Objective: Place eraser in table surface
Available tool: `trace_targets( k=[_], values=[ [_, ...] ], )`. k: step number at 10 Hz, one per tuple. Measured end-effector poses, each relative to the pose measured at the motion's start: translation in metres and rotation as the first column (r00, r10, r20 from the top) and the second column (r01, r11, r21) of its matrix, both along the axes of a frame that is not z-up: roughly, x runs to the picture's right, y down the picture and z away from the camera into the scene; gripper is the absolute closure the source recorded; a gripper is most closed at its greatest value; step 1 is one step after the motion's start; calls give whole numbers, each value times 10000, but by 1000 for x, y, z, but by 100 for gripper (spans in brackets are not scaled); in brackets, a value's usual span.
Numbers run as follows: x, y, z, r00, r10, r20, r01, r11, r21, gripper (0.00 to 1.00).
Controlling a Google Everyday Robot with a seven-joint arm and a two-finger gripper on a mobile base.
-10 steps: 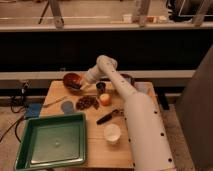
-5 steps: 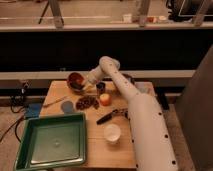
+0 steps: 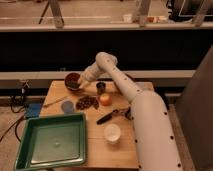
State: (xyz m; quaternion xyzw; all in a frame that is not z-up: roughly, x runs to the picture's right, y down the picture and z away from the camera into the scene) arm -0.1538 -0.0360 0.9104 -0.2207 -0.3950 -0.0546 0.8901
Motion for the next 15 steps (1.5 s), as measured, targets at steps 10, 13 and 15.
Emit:
trace_targets(
  k=[10, 13, 15],
  values=[
    [27, -24, -60, 9990, 422, -118, -406, 9928, 1126, 100],
    [42, -23, -70, 9979, 602, -220, -567, 9896, 1325, 100],
    [60, -30, -85, 9952, 917, -329, -852, 9831, 1623, 100]
  ],
)
